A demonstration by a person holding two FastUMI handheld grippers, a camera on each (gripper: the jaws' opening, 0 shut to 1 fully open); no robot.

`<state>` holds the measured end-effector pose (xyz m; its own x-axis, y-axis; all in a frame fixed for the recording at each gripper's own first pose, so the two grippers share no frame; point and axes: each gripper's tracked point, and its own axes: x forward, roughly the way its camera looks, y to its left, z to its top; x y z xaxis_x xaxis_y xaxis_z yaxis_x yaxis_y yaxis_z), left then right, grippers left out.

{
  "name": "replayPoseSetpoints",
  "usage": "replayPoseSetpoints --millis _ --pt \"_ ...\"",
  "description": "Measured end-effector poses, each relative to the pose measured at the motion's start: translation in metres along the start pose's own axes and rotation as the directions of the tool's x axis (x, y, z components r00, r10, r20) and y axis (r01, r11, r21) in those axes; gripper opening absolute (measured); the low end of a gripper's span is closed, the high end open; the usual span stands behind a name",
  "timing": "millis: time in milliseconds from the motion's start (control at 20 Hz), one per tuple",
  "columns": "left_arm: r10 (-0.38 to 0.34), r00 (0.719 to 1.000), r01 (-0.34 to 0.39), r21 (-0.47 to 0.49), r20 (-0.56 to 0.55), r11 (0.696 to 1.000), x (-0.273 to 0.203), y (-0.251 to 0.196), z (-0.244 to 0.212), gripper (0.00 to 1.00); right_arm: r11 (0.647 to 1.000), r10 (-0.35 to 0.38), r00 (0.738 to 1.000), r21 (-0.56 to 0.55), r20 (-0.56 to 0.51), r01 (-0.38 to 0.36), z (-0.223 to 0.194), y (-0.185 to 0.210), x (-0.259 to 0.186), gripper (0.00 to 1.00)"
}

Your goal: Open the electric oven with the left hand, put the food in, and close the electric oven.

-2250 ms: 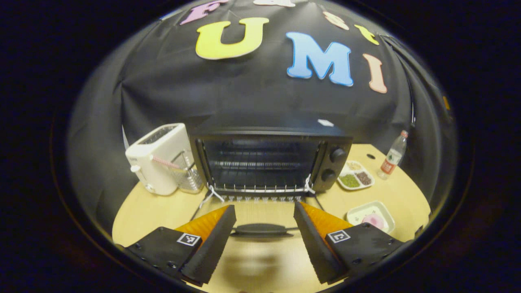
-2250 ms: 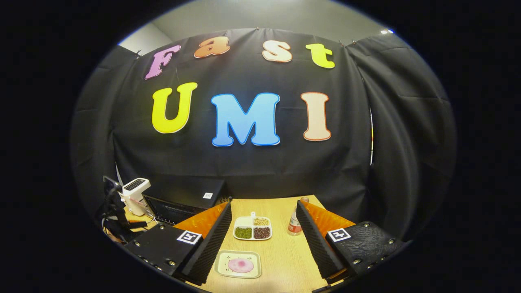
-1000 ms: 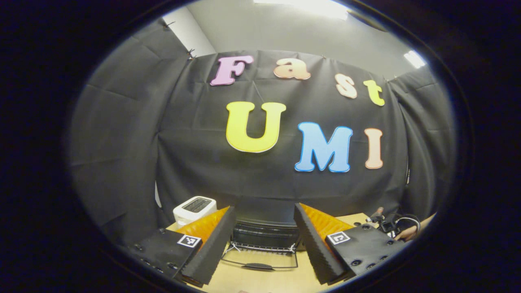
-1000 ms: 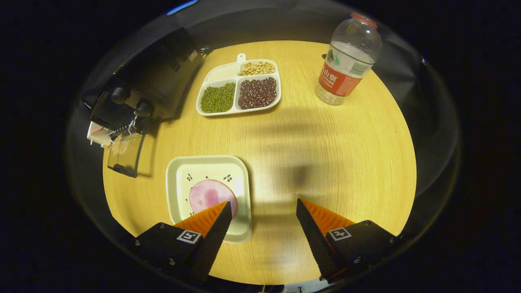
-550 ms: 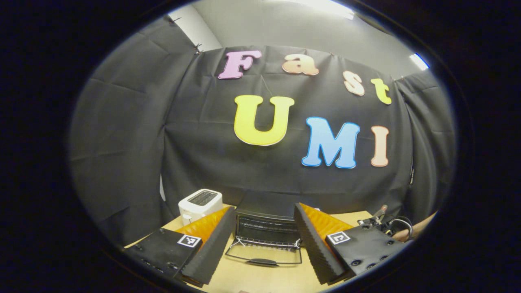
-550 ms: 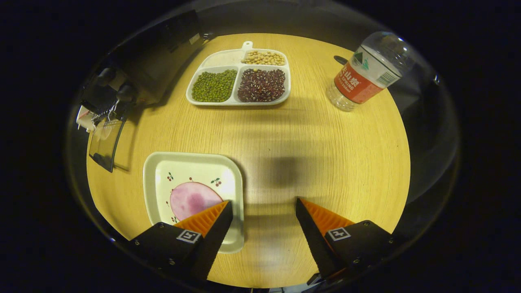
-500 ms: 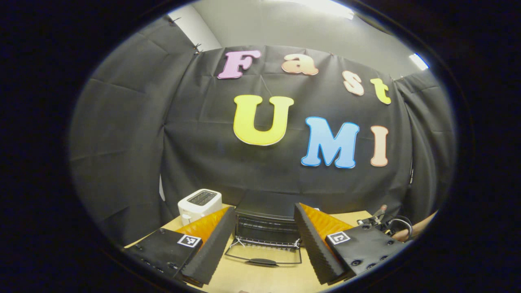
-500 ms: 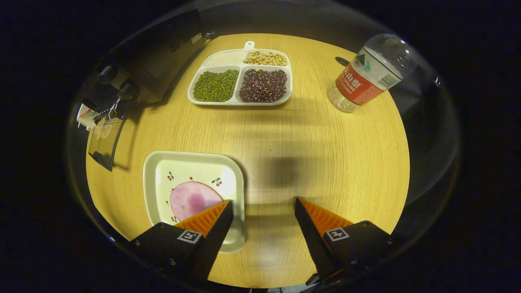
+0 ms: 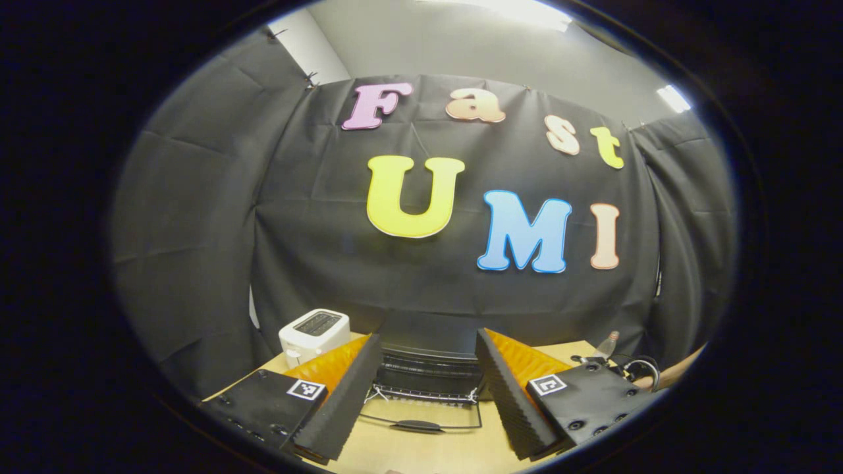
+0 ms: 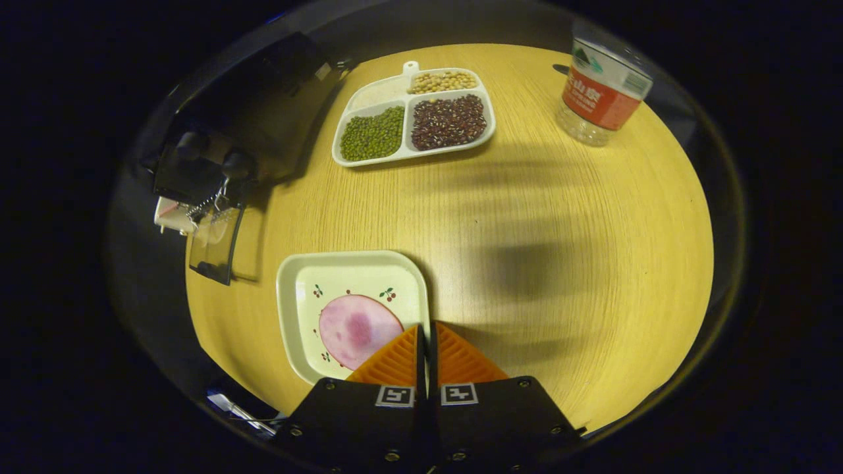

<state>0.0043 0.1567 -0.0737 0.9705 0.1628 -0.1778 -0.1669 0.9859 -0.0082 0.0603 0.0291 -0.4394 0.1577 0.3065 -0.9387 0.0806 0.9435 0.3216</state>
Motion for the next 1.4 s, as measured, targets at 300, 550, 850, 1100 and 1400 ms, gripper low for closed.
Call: replayPoseSetpoints --millis 300,550,850,1100,1400 --pt "0.019 1.0 -0.018 0.023 -0.012 1.0 -0.012 -0.001 -0.001 0.96 0.885 0.349 0.932 0.293 0.096 -0.362 -0.02 0.006 -0.01 0.0" --pt "0.009 1.0 -0.009 0.004 -0.009 1.0 -0.006 -0.01 0.001 1.0 0.76 0.432 0.874 0.433 0.222 -0.485 -0.031 0.007 -0.017 0.0" --pt "-0.053 0.998 0.052 0.019 0.028 0.998 0.006 -0.028 0.013 1.0 0.773 0.413 0.864 0.39 0.289 -0.5 -0.042 0.033 -0.055 0.01" --pt "-0.107 0.993 0.104 0.056 0.044 0.993 0.003 -0.031 0.017 1.0 0.804 0.364 0.873 0.362 0.326 -0.471 -0.054 0.095 -0.072 0.01" --pt "-0.102 0.994 0.097 0.096 0.048 0.991 -0.008 0.002 0.017 0.97 0.8 0.307 0.896 0.422 0.321 -0.426 -0.052 0.186 -0.063 0.01"
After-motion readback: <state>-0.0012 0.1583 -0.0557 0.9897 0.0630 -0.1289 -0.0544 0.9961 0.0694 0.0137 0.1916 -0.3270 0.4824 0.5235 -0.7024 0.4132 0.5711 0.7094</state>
